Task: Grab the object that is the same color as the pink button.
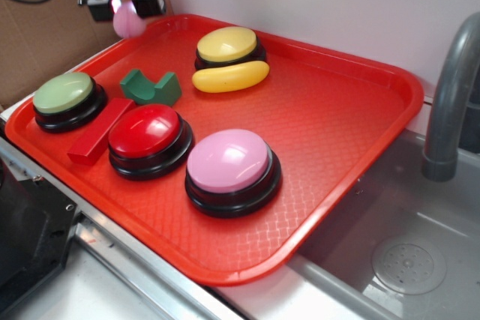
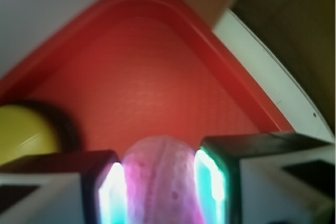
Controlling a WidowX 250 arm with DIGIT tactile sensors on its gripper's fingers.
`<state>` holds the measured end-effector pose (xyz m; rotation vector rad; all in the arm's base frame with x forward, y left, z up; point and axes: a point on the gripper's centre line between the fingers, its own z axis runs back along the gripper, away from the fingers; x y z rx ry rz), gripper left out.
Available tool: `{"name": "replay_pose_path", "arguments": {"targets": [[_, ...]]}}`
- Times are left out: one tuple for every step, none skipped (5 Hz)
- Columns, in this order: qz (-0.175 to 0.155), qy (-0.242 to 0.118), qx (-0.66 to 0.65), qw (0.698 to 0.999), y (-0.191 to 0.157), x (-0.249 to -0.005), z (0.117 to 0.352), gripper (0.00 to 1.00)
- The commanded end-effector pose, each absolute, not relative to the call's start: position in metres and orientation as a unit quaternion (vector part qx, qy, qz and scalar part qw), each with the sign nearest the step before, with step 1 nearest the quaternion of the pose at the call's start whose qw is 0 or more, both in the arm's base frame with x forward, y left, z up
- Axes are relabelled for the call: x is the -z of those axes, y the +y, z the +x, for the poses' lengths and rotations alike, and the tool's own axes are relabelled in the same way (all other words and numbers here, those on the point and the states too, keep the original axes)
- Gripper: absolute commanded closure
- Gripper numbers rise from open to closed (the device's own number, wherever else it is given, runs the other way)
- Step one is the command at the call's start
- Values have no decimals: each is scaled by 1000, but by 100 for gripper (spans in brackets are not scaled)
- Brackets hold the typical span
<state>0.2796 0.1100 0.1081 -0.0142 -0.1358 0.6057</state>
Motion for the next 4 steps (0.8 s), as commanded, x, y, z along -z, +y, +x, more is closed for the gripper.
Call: {"name": "replay_pose_path", "arguments": {"targets": [[-69,-78,-97,990,32,-165,276,100],[-80,-62,-28,995,4,-164,265,100],[-101,-47,17,994,-13,-161,252,100],[-84,-41,4,996,-3,-164,250,100]]}}
